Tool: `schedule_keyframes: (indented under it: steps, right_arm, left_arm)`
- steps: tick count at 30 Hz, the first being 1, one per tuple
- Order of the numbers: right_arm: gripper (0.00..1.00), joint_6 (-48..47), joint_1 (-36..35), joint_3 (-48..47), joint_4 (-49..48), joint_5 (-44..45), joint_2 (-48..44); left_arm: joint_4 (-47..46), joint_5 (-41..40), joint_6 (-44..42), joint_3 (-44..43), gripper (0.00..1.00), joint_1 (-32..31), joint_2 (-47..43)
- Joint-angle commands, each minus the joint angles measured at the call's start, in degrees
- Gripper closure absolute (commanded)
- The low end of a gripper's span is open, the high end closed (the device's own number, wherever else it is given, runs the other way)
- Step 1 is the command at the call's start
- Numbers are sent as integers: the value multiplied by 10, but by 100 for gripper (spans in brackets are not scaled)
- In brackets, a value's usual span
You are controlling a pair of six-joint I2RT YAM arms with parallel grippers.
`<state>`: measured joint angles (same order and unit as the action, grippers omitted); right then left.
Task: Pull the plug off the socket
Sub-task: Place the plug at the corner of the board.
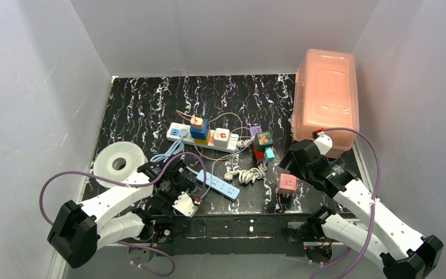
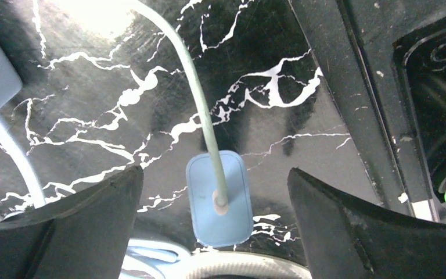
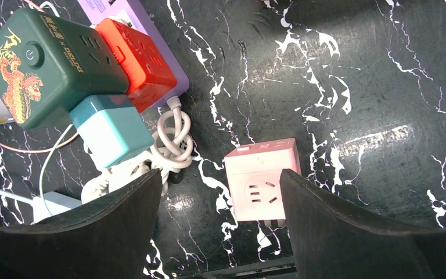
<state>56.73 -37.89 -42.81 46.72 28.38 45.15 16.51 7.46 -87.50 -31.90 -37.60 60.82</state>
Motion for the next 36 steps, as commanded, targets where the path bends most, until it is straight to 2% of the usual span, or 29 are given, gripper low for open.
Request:
schedule_keyframes:
  steps: [1, 6, 10, 12, 16, 20, 23, 26, 28, 30, 32, 36]
  right_arm:
    - [18, -15, -2, -30, 9, 14, -8]
    - [18, -33, -3, -53, 12, 13, 1]
    - [17, -53, -3, -75, 10, 10, 3]
    - [17, -64, -3, -87, 8, 9, 7]
    - [17, -85, -3, -114, 5, 6, 17]
    - [18, -107, -3, -143, 1, 0, 27]
    - [18, -123, -3, -159, -10, -5, 33]
    - [18, -144, -4, -178, -19, -10, 44]
    - [18, -157, -3, -200, -19, -13, 59]
    - [18, -166, -3, -218, -19, -21, 74]
    - [18, -171, -3, -226, -20, -26, 87]
    - [16, -185, -3, -209, -30, -55, 108]
  left_arm:
    - [100, 18, -18, -20, 2, -4, -38]
    - [202, 58, 37, -100, 2, -4, -79]
    - [312, 102, 142, -222, 2, -3, -88]
    - [330, 122, 189, -264, 2, -2, -94]
    - [307, 125, 297, -312, 2, 1, -96]
    - [231, 70, 430, -319, 2, 22, -76]
    - [201, 56, 506, -316, 2, 67, -42]
    - [176, 72, 569, -323, 2, 140, 16]
    - [181, 92, 597, -342, 2, 183, 66]
    - [182, 98, 605, -356, 2, 199, 109]
    - [172, 116, 606, -359, 2, 200, 130]
    - [145, 149, 600, -348, 2, 183, 115]
